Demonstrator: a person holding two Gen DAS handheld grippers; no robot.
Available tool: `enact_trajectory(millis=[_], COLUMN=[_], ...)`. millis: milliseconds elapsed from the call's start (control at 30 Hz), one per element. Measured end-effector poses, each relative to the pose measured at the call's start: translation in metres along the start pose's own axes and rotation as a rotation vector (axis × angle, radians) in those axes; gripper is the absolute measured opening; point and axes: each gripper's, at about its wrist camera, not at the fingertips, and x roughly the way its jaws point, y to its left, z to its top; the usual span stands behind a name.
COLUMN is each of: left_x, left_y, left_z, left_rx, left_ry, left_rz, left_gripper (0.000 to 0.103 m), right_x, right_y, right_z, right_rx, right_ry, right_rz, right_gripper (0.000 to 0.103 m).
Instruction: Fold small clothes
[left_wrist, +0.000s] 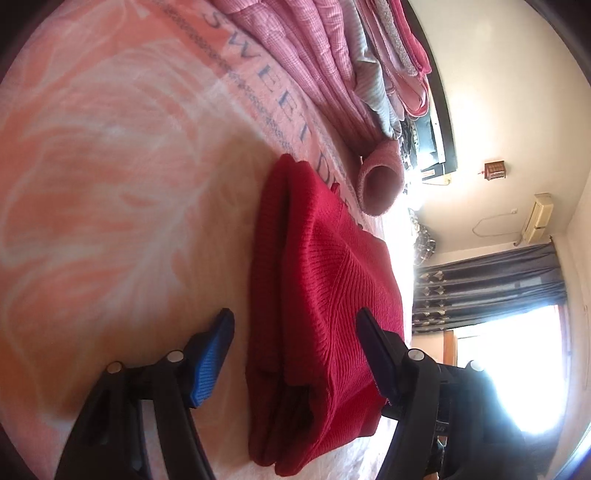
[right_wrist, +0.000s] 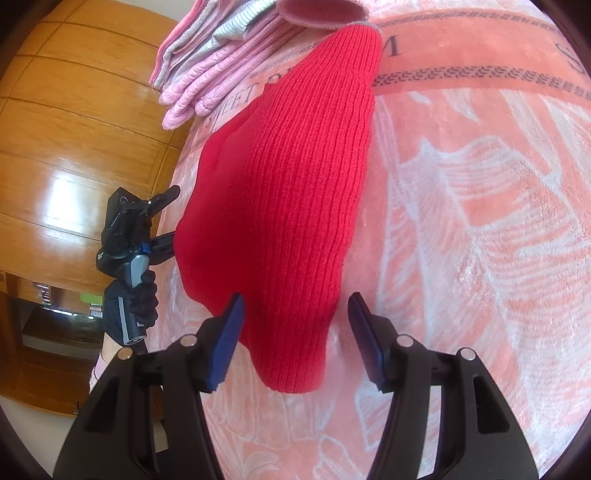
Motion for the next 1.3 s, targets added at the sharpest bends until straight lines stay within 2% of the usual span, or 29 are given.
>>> enact_trajectory(millis=[67,267,533,600,667,800,867,967,1067,1167,1300], left_x=[0.011,0.043,0.065,0.064,0.065,0.072,0.071,0.068,0.069,0.071,0.085], left_y=[0.000,-0.014,-0.028,-0.025,-0.023,-0.031,-0.029,-0.026,-0.029,-0.041,-0.066], left_z=[0.007,0.018,0.017,0.016,0.017,0.013,0.010,0.006,0.002,-0.004,-0.019], left_rx=[0.000,0.075,0.133,0.125,0.114,0.157,0.154,0.136,0.117,0.105,0.110], left_ry=[0.028,0.060,0.131,0.132,0.129,0.136,0.138,0.126,0.114,0.108,0.127], left_rz=[-0.029,-0.016,-0.136,-0.149,-0.143,-0.085,-0.082,-0.109,-0.139,-0.189,-0.243], left_gripper=[0.068,0.066,0.068,0.064,0.056,0.050,0.039,0.032,0.031,0.030,0.030], right_x=[-0.001,-0.003,0.002,0.005,0.010,0.021,0.024,0.018,0.010,-0.003,-0.044], right_y=[-0.001,0.003,-0.013,-0.019,-0.023,-0.025,-0.021,-0.017,-0.012,-0.006,-0.006], right_z=[0.000,0.007,0.026,0.032,0.038,0.049,0.053,0.054,0.054,0.053,0.044], right_rx=[0.003,-0.001,0.077,0.104,0.123,0.144,0.129,0.099,0.081,0.071,0.048], right_ry=[-0.001,-0.032,-0.075,-0.083,-0.086,-0.096,-0.098,-0.103,-0.102,-0.106,-0.138], right_rz=[0.009,0.039,0.111,0.131,0.145,0.146,0.138,0.137,0.145,0.158,0.167], right_gripper=[0.058,0.061,0.064,0.065,0.068,0.069,0.058,0.043,0.036,0.035,0.034])
